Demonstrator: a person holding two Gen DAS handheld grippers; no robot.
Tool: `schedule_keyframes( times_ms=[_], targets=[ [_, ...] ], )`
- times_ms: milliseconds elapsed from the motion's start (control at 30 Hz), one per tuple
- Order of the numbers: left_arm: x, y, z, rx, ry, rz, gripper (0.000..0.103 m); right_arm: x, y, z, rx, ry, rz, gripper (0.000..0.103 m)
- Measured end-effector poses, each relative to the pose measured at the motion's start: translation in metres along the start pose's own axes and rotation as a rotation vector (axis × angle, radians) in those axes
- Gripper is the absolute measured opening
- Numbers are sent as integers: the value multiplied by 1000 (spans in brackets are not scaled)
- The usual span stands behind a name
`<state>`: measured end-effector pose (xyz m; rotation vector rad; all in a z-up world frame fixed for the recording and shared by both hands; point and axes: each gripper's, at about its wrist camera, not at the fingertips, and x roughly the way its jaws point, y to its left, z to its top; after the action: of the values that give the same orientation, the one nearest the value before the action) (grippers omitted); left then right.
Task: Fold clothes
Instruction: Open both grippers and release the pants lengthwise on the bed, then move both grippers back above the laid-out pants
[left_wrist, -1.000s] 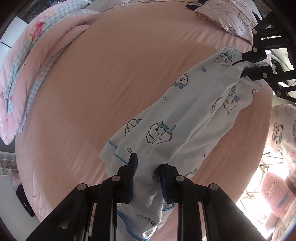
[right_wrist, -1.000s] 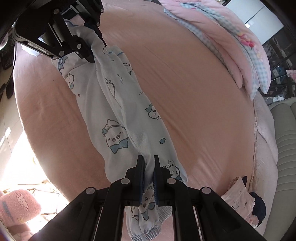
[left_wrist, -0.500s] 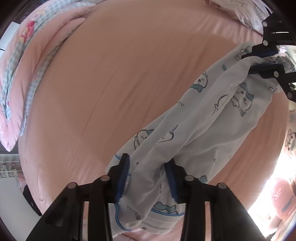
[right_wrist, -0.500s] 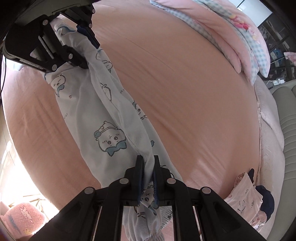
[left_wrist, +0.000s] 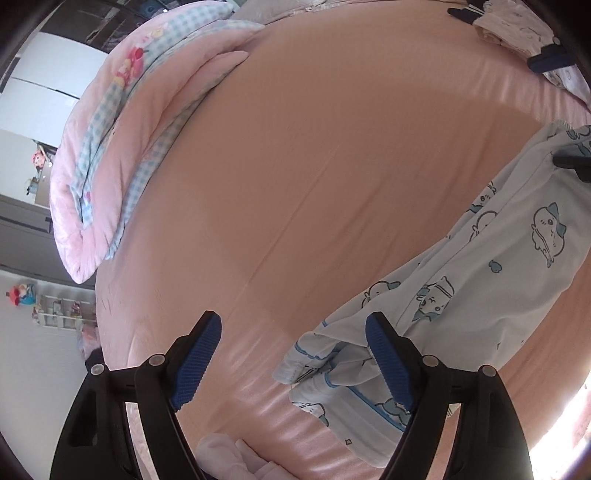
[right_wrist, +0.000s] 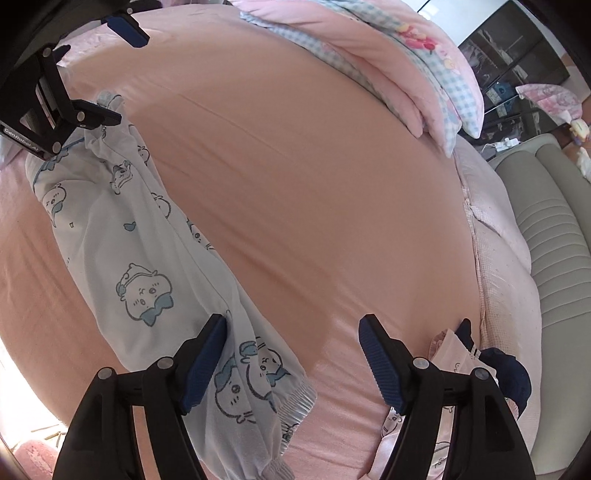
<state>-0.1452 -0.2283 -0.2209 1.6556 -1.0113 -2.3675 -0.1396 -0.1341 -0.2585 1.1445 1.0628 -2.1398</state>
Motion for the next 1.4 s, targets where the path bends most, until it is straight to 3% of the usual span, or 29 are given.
schedule_keyframes(
  times_ms=[167, 367, 600, 733, 933, 1200, 1300, 1400],
  targets=[
    [7, 22, -2, -69, -14, 15, 80, 0, -9, -3, 44, 4, 20, 73],
    [22, 37, -10, -190, 23, 12, 80, 19, -23, -6, 66, 32, -13, 73],
    [17, 60, -28, -428, 32, -50, 80, 30, -55, -13, 256, 70, 127, 73],
    [3, 66, -43, -530, 12, -48, 80, 13, -66, -18, 321, 39, 125, 73],
    [-13, 55, -65, -666, -18, -84, 80, -15, -62, -23, 362, -30, 90, 73],
    [-15, 27, -82, -754, -9, -18, 80, -39, -36, -31, 371, -79, 78, 73],
    [-7, 21, -90, -814, 10, -46, 80, -44, -30, -35, 414, -71, 96, 73],
    [-1, 22, -105, -948, 10, -150, 80, -56, -23, -43, 472, -100, 147, 73]
  ],
)
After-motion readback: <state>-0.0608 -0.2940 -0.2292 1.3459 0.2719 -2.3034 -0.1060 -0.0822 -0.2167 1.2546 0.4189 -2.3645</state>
